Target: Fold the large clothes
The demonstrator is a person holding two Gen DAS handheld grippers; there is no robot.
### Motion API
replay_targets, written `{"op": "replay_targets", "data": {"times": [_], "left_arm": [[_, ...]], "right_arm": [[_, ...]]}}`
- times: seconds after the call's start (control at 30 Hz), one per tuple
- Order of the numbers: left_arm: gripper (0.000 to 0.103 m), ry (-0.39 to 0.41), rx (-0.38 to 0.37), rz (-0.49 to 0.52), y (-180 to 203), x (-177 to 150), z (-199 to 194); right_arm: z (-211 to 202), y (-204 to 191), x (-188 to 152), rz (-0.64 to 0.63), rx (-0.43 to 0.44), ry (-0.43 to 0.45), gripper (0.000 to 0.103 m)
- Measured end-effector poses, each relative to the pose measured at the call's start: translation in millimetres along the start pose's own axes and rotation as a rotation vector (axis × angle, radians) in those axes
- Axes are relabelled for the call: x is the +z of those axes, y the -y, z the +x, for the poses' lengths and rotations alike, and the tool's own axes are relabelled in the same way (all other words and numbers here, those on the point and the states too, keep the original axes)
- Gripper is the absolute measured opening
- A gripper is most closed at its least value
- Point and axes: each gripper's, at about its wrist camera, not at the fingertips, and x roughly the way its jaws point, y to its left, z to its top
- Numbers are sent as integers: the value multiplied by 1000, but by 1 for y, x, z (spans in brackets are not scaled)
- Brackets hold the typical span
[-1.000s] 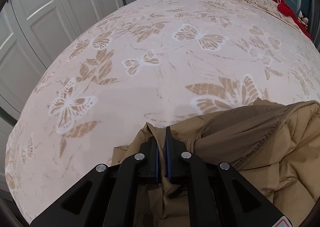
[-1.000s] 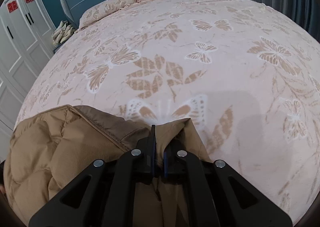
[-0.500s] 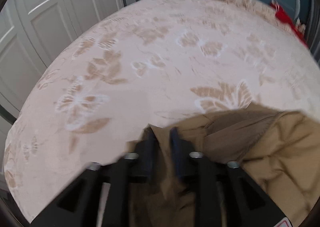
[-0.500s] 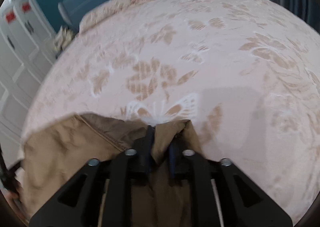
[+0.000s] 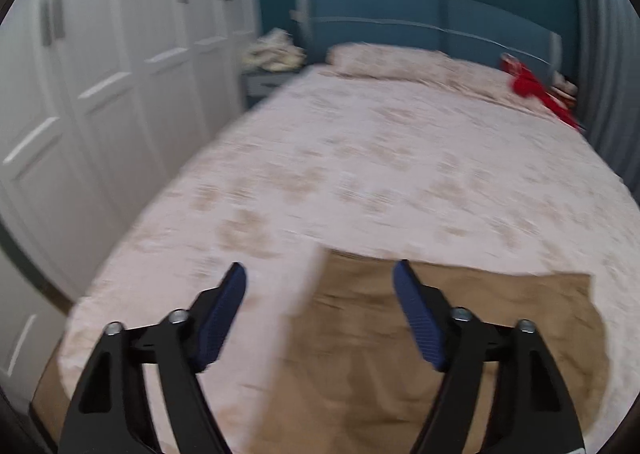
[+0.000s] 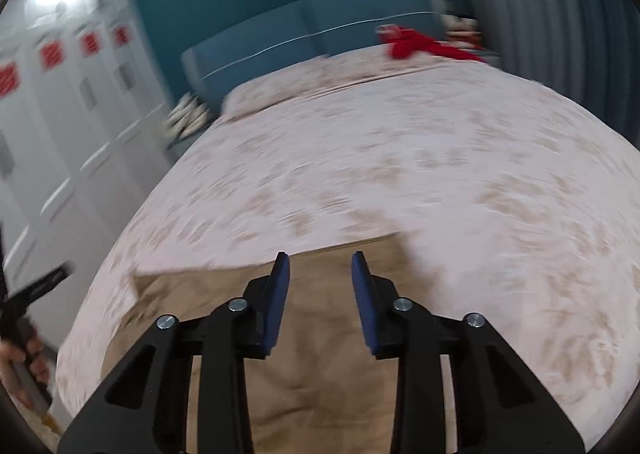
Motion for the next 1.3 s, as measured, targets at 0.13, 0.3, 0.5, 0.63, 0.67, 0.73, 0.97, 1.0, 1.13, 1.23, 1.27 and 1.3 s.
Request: {"op": "replay_targets", "data": {"times": [0.13,0.3,0.5,0.63,0.67,0.73,0.97,1.0,1.13,1.23,1.27,1.3], "left_arm": [[51,-88,-45,37,56,-9,32],[48,-158,-18,38,84,-26,74],[48,-202,12,28,89,-39,118],[48,-199,40,57,97,-50,134],[48,-198,45,62,98,-52,137],[48,-198,44,62,99,-55,142],[48,-173,68,79,106,-66,155],[48,-164,76,84,108,-67,156],[48,-148,85,90,111,-72,160],[48,-135,91,93,112,-74,163],[48,-130,92,94,113,-75,164],[48,-125,94,95,114,-76,164]], "right_arm": [[32,-59,-13,-132,13,-46,22],[80,-81,-36,-190,-10,-115,17],[129,-76,-54,-203,-51,-189,17],[147,-71,-65,-196,-51,-213,17],[151,-70,-68,-195,-51,-216,17],[156,-69,-73,-202,-54,-215,16],[168,-67,-88,-203,-70,-201,14],[169,-67,-89,-204,-71,-199,14],[175,-65,-92,-200,-67,-201,14],[180,-64,-94,-194,-60,-201,14],[181,-63,-95,-192,-59,-198,14],[181,-63,-96,-190,-58,-195,14]]}}
